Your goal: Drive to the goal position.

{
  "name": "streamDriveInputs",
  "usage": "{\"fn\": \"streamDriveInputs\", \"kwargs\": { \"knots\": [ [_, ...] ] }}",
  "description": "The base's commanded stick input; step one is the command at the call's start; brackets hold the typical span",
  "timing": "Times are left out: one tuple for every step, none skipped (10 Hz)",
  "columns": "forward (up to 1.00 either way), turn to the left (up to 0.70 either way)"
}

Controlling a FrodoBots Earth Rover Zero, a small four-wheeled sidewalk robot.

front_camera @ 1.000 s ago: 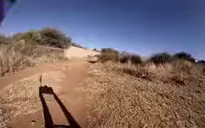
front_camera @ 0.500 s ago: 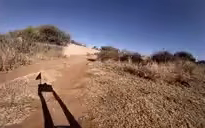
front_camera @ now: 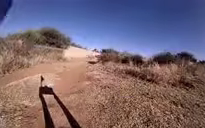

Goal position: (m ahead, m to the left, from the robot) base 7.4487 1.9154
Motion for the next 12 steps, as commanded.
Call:
{"fn": "streamDriveInputs", "kwargs": {
  "knots": [
    [0.00, 0.00],
    [0.00, 0.00],
    [0.00, 0.00],
    [0.00, 0.00],
    [0.13, 0.00],
    [0.36, 0.00],
    [0.50, 0.00],
    [0.50, 0.00],
    [0.50, 0.00],
    [0.50, 0.00],
    [0.50, 0.00],
    [0.50, 0.00]
  ]
}}
